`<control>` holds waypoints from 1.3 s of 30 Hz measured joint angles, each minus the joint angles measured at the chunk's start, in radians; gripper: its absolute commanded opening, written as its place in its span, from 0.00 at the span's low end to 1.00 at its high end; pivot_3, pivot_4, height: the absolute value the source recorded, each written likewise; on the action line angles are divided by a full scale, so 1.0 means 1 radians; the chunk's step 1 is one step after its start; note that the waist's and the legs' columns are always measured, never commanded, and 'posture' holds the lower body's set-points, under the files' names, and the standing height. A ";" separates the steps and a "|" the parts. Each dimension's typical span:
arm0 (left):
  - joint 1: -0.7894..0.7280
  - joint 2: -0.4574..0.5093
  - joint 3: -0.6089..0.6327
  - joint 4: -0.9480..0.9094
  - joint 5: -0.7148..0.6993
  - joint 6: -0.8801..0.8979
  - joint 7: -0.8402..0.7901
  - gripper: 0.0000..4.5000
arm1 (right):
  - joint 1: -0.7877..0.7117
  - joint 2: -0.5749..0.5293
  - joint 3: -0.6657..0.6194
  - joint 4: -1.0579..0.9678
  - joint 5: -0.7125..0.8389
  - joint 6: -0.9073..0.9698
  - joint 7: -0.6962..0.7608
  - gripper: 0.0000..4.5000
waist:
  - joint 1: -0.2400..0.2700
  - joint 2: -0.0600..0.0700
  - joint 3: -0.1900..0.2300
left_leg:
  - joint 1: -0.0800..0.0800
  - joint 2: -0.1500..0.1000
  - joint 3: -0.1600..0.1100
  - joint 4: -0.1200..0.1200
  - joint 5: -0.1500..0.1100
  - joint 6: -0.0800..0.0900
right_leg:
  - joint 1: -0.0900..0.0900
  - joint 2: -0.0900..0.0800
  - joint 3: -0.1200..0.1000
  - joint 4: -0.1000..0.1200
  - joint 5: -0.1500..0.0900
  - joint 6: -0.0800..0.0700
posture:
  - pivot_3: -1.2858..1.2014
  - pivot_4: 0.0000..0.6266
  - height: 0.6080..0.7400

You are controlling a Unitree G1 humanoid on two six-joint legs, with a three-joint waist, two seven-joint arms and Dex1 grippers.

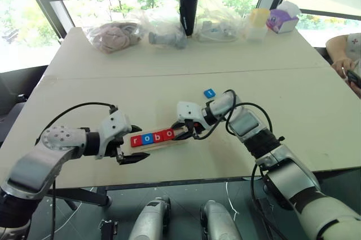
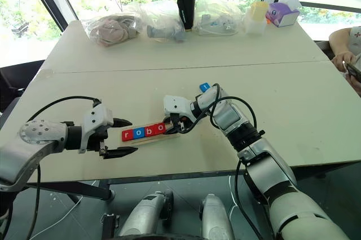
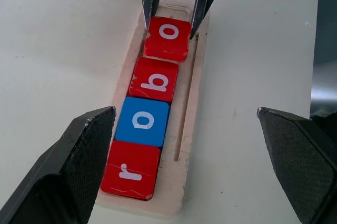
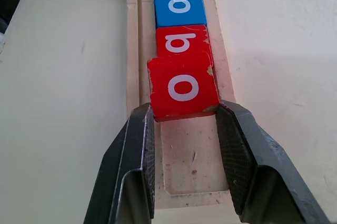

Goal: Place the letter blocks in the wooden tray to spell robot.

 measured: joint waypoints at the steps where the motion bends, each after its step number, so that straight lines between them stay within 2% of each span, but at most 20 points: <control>1: -0.005 -0.001 0.000 0.005 0.002 -0.001 -0.001 1.00 | 0.000 0.000 0.000 0.001 0.000 0.000 -0.001 0.25 | 0.000 0.000 0.000 | 0.000 0.000 0.000 0.000 0.000 0.000 | 0.000 0.000 0.000 0.000 0.000 0.000 | 0.52 0.24 1.00; 4: -0.009 -0.002 0.000 0.020 0.004 -0.011 -0.004 1.00 | 0.000 0.000 0.000 0.005 0.000 0.000 -0.001 0.25 | -0.001 0.000 0.000 | 0.000 0.000 0.000 0.000 0.000 0.000 | 0.000 0.000 0.000 0.000 0.000 0.000 | 0.52 0.24 1.00; 10: -0.009 -0.005 0.000 0.028 0.004 -0.017 -0.005 1.00 | 0.006 0.001 0.005 0.001 0.003 0.004 0.004 0.94 | 0.000 0.000 0.000 | 0.000 0.000 0.000 0.000 0.000 0.000 | 0.000 0.000 0.000 0.000 0.000 0.000 | 0.52 0.24 1.00; 11: -0.009 -0.005 0.000 0.030 0.005 -0.017 -0.005 1.00 | 0.007 0.002 0.005 -0.002 0.006 0.008 0.003 0.99 | 0.000 0.000 0.000 | 0.000 0.000 0.000 0.000 0.000 0.000 | 0.000 0.000 0.000 0.000 0.000 0.000 | 0.52 0.24 1.00; 19: -0.010 -0.010 0.000 0.030 0.003 -0.018 -0.003 1.00 | 0.009 0.004 -0.069 -0.106 0.062 0.088 -0.076 0.99 | 0.002 0.000 0.000 | 0.000 0.000 0.000 0.000 0.000 0.000 | 0.000 0.000 0.000 0.000 0.000 0.000 | 0.52 0.24 1.00; 23: -0.010 -0.012 0.003 0.029 0.000 -0.016 -0.003 1.00 | 0.027 -0.060 -0.109 -0.164 0.061 0.073 -0.132 0.99 | 0.005 0.000 0.000 | 0.000 0.000 0.000 0.000 0.000 0.000 | 0.000 -0.001 0.000 0.000 0.000 0.000 | 0.52 0.24 1.00; 27: -0.010 -0.011 0.004 0.028 0.000 -0.015 -0.004 1.00 | 0.078 -0.106 -0.110 -0.168 0.033 0.030 -0.172 0.99 | 0.001 0.000 0.000 | 0.000 0.000 0.000 0.000 0.000 0.000 | 0.000 -0.001 0.000 0.000 0.000 0.000 | 0.52 0.24 1.00; 39: -0.044 0.023 0.031 -0.005 -0.041 0.024 -0.006 1.00 | 0.084 -0.078 -0.066 -0.120 -0.007 -0.064 -0.241 0.99 | 0.002 0.000 0.000 | -0.001 0.000 0.000 0.000 0.000 0.000 | -0.001 0.000 0.000 0.001 0.000 0.000 | 0.52 0.24 1.00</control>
